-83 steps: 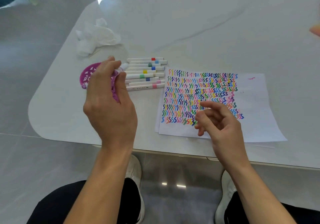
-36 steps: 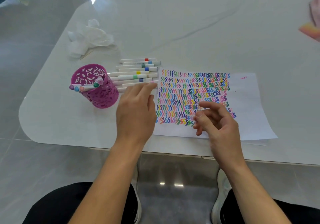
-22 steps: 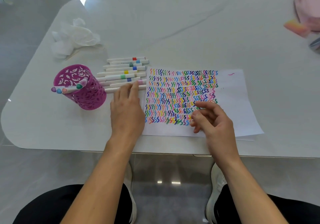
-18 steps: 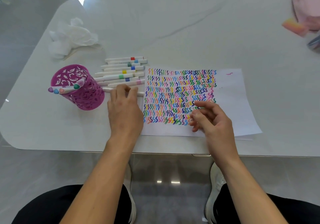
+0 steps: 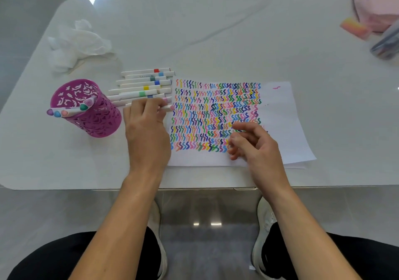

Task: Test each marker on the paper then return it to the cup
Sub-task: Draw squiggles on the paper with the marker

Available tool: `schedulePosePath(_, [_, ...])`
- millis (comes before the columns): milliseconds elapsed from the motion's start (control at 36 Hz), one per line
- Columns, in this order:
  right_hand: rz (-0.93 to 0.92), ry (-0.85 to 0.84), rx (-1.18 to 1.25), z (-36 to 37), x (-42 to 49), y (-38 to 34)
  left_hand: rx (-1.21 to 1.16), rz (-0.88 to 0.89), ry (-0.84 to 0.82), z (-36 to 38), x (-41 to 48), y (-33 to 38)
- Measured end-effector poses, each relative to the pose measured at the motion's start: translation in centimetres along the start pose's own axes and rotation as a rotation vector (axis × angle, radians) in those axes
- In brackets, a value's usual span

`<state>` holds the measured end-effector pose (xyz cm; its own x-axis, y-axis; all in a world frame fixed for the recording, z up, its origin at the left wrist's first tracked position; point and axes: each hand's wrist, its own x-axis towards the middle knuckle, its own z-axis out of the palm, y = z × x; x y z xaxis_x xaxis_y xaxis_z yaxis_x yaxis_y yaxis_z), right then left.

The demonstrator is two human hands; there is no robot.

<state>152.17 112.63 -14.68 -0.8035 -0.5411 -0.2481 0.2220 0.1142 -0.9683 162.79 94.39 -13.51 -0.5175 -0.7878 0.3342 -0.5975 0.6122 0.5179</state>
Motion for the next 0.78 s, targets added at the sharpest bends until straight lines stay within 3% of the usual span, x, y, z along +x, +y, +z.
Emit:
schedulePosePath(250, [0.073, -0.072, 0.067, -0.1, 0.2, -0.8, -0.21, 0.143, 0.071, -1.0, -1.2, 2.5])
schedulePosePath(444, [-0.009, -0.061, 0.085, 0.0, -0.4, -1.4, -0.277, 0.338, 0.005, -2.1, -2.1, 4.4])
schedulePosePath(556, [-0.12, -0.119, -0.006, -0.1, -0.9, -1.9, -0.358, 0.375, -0.131, -2.7, -2.6, 5.4])
schedulePosePath(639, [-0.184, -0.172, -0.094, 0.1, -1.3, -2.2, -0.462, 0.326, -0.221, -2.8, -2.8, 5.9])
schedulePosePath(778, [-0.226, -0.17, -0.33, -0.1, -1.4, -2.1, -0.658, 0.085, -0.34, -2.2, -3.5, 6.2])
